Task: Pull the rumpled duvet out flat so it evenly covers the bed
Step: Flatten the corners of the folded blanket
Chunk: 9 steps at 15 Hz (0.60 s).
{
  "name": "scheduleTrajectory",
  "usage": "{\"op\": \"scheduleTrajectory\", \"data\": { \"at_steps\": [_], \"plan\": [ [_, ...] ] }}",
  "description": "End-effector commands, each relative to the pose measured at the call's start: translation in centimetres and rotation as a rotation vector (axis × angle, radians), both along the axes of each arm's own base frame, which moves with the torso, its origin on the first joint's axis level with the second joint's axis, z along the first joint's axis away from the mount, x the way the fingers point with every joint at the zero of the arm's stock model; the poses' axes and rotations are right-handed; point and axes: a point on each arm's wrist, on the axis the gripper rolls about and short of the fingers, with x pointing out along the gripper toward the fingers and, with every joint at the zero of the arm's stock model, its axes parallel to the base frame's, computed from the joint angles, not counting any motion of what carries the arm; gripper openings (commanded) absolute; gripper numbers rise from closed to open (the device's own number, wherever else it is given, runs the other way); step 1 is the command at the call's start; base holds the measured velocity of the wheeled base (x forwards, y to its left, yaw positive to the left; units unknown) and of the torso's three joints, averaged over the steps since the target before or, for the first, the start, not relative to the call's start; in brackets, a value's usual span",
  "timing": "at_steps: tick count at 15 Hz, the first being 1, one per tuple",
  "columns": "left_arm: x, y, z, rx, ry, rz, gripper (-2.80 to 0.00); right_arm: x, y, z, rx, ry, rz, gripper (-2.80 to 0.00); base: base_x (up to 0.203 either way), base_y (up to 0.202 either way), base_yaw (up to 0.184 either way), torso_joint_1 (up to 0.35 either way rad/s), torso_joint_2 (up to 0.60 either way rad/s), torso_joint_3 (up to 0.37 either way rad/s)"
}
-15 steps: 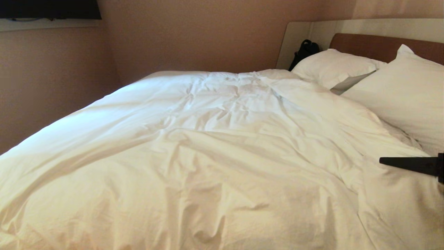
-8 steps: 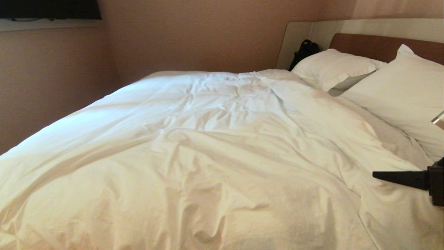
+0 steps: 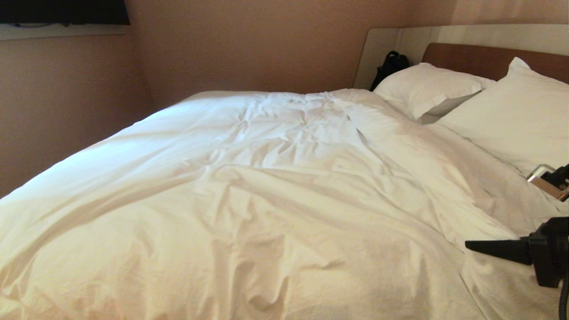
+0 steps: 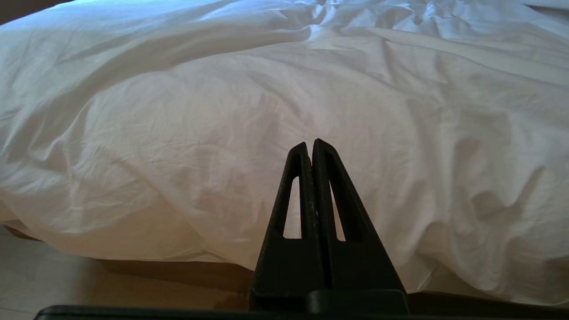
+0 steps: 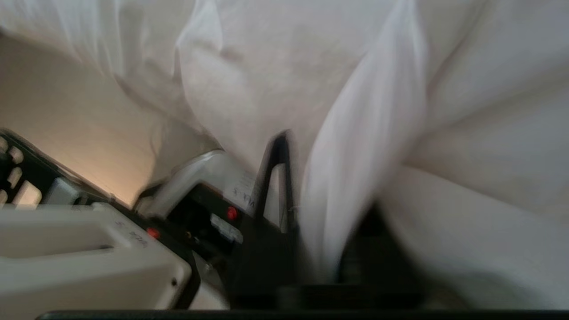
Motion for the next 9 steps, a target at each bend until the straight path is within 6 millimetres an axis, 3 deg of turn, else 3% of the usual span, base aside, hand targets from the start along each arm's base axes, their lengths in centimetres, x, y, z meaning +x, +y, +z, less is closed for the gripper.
{"op": "scheduleTrajectory", "data": {
  "at_steps": [1, 9],
  "plan": [
    [0.00, 0.00, 0.01, -0.001, -0.001, 0.000, -2.80, 0.59, -0.09, -0.30, -0.048, 0.003, -0.035, 0.00, 0.000, 0.000, 0.000, 0.000, 0.00, 0.000],
    [0.00, 0.00, 0.01, -0.001, -0.001, 0.000, -2.80, 0.50, -0.10, 0.22, -0.043, -0.016, -0.040, 0.00, 0.000, 0.000, 0.000, 0.000, 0.00, 0.000]
  ]
}}
